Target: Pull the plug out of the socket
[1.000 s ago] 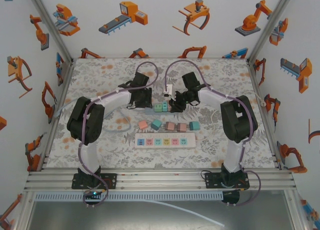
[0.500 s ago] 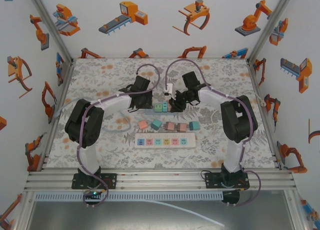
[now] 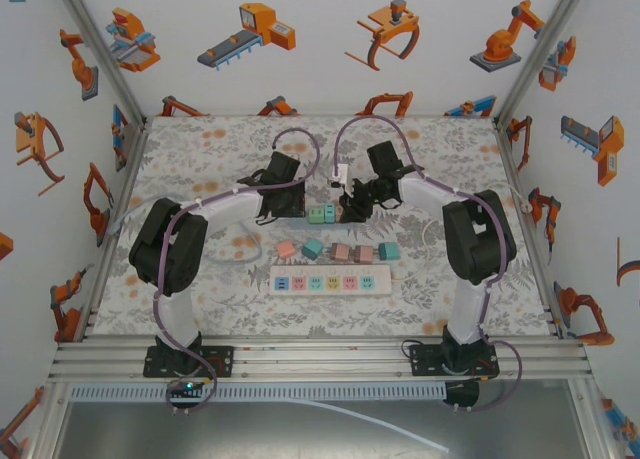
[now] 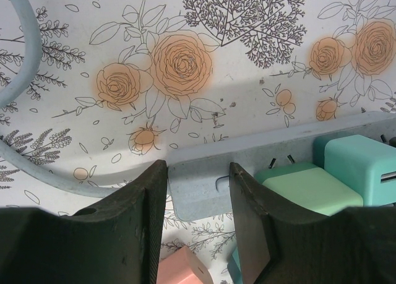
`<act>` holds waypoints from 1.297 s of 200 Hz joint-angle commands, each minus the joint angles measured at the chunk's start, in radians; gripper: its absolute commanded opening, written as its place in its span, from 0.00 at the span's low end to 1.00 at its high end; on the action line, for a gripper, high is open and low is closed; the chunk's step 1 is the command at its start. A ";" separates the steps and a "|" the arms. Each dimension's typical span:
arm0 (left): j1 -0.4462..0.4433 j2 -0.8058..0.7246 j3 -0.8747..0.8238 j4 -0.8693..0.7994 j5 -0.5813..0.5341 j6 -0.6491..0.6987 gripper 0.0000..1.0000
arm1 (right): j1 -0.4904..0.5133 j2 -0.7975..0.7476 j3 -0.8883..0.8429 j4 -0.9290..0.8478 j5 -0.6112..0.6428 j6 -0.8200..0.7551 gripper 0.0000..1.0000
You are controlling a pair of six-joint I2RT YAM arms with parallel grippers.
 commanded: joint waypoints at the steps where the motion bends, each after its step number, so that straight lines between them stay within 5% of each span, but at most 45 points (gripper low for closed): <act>1: -0.060 0.237 -0.157 -0.332 0.012 0.041 0.44 | 0.005 -0.070 0.110 0.142 -0.185 -0.015 0.00; 149: -0.079 0.195 -0.132 -0.361 0.016 0.012 0.44 | -0.063 -0.187 0.016 0.269 -0.222 0.033 0.00; 183: -0.071 0.125 -0.091 -0.362 0.076 0.006 0.50 | -0.066 -0.272 -0.120 0.597 -0.105 0.365 0.00; 209: -0.053 0.094 -0.036 -0.366 0.117 -0.003 0.55 | -0.066 -0.341 -0.204 0.803 0.121 0.768 0.00; 239: -0.020 0.073 0.022 -0.367 0.160 -0.006 0.56 | -0.065 -0.450 -0.198 0.645 0.474 1.107 0.00; 259: 0.009 0.047 0.048 -0.349 0.203 -0.015 0.58 | -0.065 -0.517 -0.166 0.451 0.599 1.207 0.00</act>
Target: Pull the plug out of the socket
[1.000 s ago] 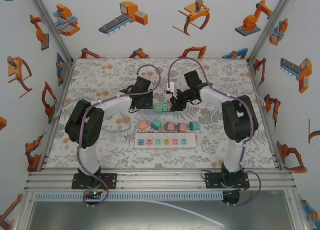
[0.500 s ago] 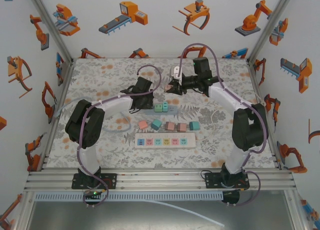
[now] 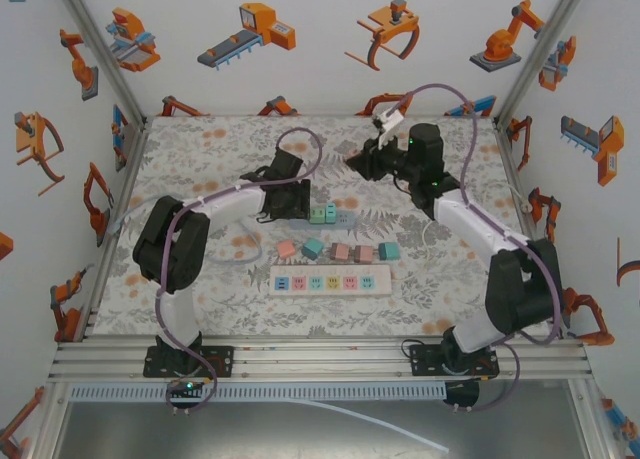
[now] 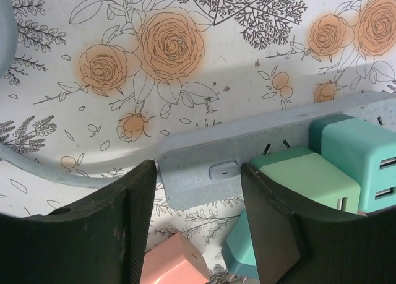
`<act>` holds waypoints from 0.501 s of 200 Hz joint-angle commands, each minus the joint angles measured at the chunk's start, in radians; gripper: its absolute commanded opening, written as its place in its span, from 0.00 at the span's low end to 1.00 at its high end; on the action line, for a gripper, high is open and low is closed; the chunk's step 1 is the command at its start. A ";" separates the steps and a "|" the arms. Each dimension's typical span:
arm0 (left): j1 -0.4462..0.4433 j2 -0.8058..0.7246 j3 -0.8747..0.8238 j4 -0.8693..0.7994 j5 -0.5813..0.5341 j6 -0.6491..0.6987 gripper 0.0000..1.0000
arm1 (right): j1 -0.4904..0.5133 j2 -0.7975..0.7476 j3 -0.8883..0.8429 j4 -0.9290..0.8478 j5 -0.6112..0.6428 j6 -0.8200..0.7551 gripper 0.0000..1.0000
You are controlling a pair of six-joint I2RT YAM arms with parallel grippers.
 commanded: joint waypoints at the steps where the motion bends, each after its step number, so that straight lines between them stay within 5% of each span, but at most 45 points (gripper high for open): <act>1: 0.010 0.035 -0.023 -0.239 0.159 -0.008 0.58 | -0.005 -0.102 0.048 -0.158 0.288 0.305 0.00; 61: 0.081 -0.121 -0.013 -0.167 0.302 0.012 0.67 | -0.033 -0.213 0.010 -0.411 0.469 0.539 0.00; 100: 0.088 -0.245 -0.058 -0.120 0.387 0.077 0.76 | -0.063 -0.246 -0.088 -0.424 0.495 0.644 0.00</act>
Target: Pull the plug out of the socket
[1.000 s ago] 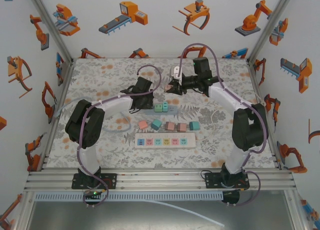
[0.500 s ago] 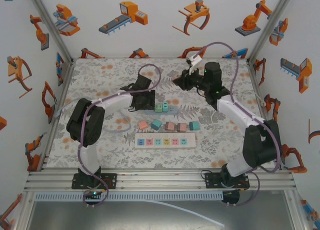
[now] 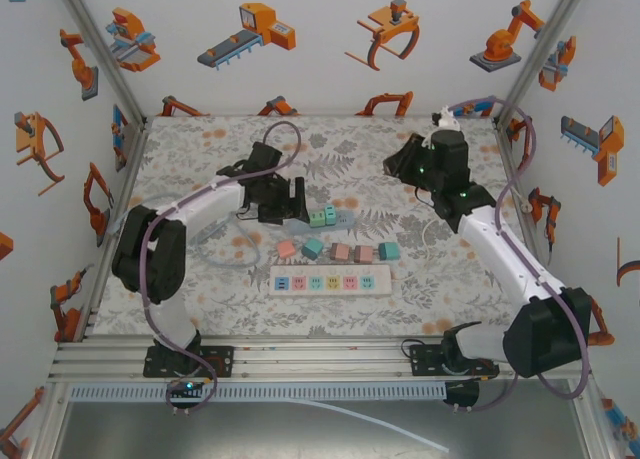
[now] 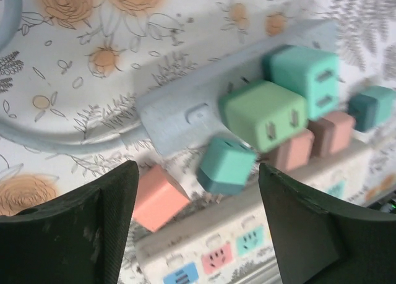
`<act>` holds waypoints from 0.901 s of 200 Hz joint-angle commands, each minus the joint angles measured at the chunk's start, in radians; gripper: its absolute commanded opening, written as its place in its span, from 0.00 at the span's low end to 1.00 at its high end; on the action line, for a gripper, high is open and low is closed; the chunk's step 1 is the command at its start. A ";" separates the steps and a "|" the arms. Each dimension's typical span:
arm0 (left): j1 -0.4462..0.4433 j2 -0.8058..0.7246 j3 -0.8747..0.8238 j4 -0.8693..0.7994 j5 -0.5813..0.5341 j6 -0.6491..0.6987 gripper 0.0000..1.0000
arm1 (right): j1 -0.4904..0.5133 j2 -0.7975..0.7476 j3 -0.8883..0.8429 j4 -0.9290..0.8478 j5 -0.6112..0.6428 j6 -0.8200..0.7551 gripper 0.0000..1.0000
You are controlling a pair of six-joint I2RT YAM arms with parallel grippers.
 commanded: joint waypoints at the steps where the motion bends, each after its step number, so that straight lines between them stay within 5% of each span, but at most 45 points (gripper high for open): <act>1: 0.001 -0.097 -0.026 0.003 0.110 0.066 0.76 | -0.018 -0.028 -0.057 -0.054 0.057 0.128 0.00; 73: -0.035 -0.338 -0.155 0.190 0.319 0.201 1.00 | -0.029 0.015 -0.235 0.111 -0.019 0.245 0.00; 180: -0.082 -0.448 -0.209 0.287 0.329 0.255 0.97 | -0.030 0.236 -0.384 0.347 -0.113 0.373 0.00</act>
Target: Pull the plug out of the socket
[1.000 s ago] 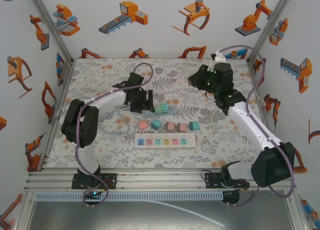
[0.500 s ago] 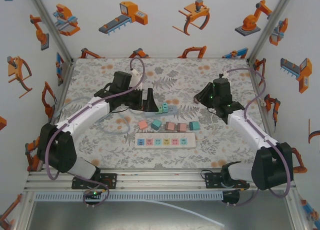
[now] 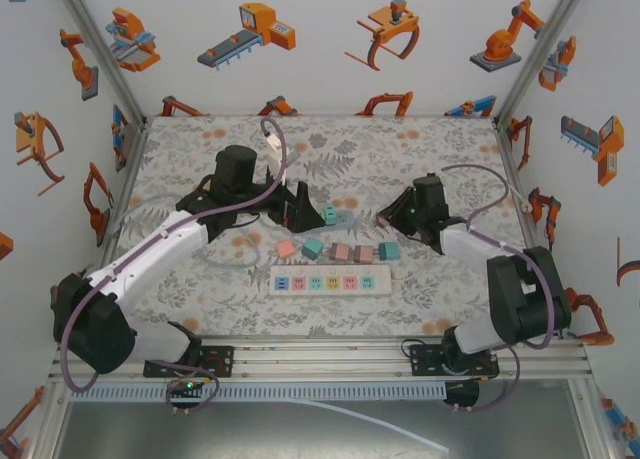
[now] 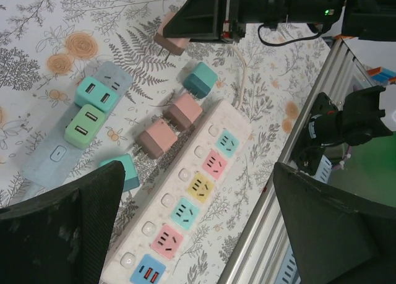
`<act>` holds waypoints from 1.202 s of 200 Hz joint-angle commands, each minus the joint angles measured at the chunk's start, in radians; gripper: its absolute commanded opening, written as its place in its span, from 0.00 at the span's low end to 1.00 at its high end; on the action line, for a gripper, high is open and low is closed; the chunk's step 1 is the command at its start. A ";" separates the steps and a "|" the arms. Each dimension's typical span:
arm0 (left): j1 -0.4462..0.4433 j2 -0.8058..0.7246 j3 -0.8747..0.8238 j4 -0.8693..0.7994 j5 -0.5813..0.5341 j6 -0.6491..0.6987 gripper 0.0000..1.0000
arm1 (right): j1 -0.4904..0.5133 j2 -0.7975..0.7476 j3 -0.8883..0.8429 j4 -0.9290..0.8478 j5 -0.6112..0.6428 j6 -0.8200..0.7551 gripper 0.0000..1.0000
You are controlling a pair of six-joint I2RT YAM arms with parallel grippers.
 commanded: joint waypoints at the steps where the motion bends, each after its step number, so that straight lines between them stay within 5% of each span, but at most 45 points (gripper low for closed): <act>1: -0.007 -0.020 -0.014 0.029 0.014 0.032 0.97 | -0.005 0.039 -0.018 0.091 -0.035 0.038 0.00; 25: -0.008 -0.010 -0.014 0.024 0.007 0.033 0.97 | -0.006 0.078 -0.033 0.114 -0.037 0.055 0.02; 119: -0.019 0.018 -0.012 0.029 -0.011 0.029 0.97 | -0.005 0.076 -0.043 -0.010 0.056 0.011 0.46; 193: -0.023 0.031 0.001 -0.011 -0.098 0.026 0.97 | -0.014 -0.009 -0.021 -0.117 0.132 -0.052 0.53; 240: -0.024 0.032 0.018 -0.096 -0.313 0.009 0.97 | -0.015 -0.111 0.023 -0.143 0.195 -0.216 0.55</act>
